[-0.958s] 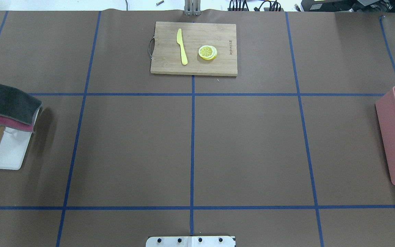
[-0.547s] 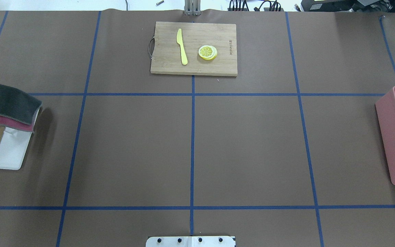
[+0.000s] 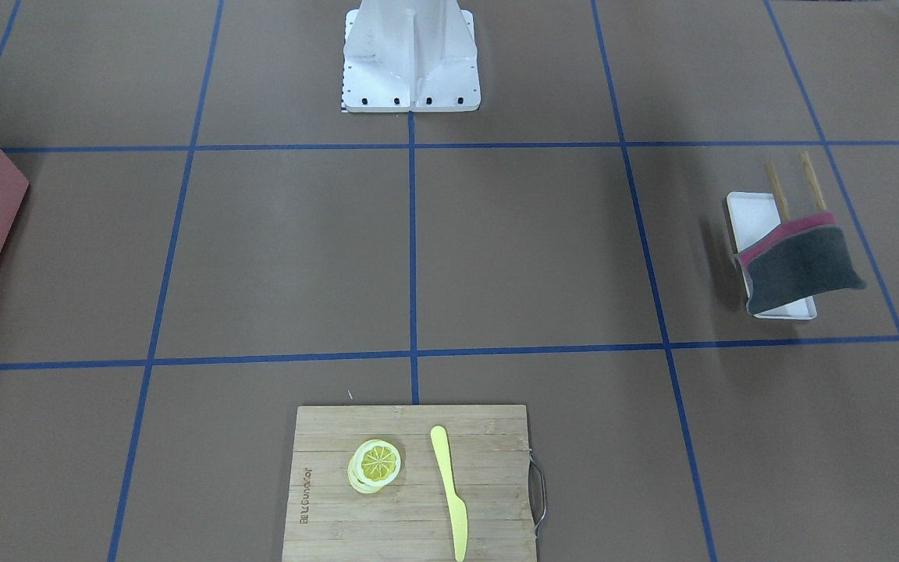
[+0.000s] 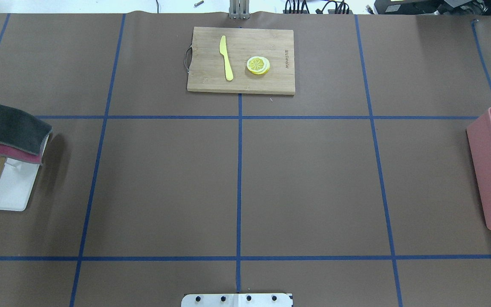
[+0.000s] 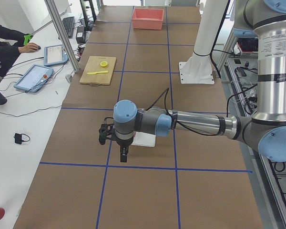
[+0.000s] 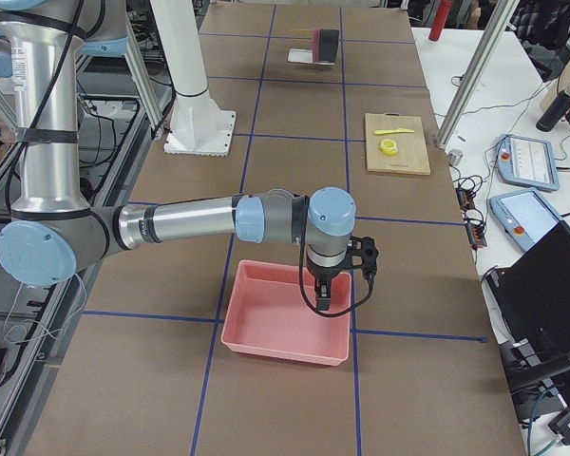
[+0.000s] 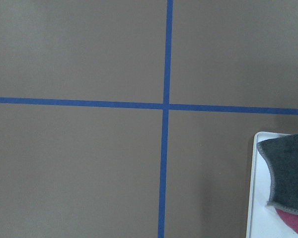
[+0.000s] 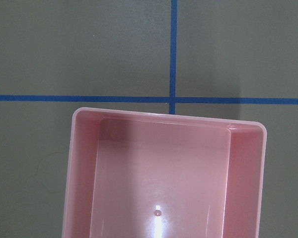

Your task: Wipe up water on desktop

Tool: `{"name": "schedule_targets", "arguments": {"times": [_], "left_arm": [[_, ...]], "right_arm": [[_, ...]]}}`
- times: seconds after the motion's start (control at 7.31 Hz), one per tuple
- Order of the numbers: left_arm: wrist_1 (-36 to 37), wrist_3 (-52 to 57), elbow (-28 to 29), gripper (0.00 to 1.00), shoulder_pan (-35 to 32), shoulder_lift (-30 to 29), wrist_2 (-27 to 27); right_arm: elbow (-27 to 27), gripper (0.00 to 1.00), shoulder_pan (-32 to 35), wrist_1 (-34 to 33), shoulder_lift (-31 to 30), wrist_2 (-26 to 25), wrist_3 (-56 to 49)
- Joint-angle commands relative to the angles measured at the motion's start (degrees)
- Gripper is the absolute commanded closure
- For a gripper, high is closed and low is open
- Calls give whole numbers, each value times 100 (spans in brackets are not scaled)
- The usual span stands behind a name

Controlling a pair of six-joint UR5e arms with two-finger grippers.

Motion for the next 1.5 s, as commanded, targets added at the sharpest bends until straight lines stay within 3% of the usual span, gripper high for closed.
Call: {"name": "schedule_targets", "arguments": {"times": [0.0, 0.96, 1.37], "left_arm": [[-33, -2, 15, 2, -4, 131, -15], [-182, -55, -257, 2, 4, 212, -50], [-191, -237, -292, 2, 13, 116, -560]], "right_arm": [[7, 0, 0, 0, 3, 30, 0], [-28, 0, -9, -26, 178, 126, 9], [7, 0, -18, 18, 101, 127, -97]]}}
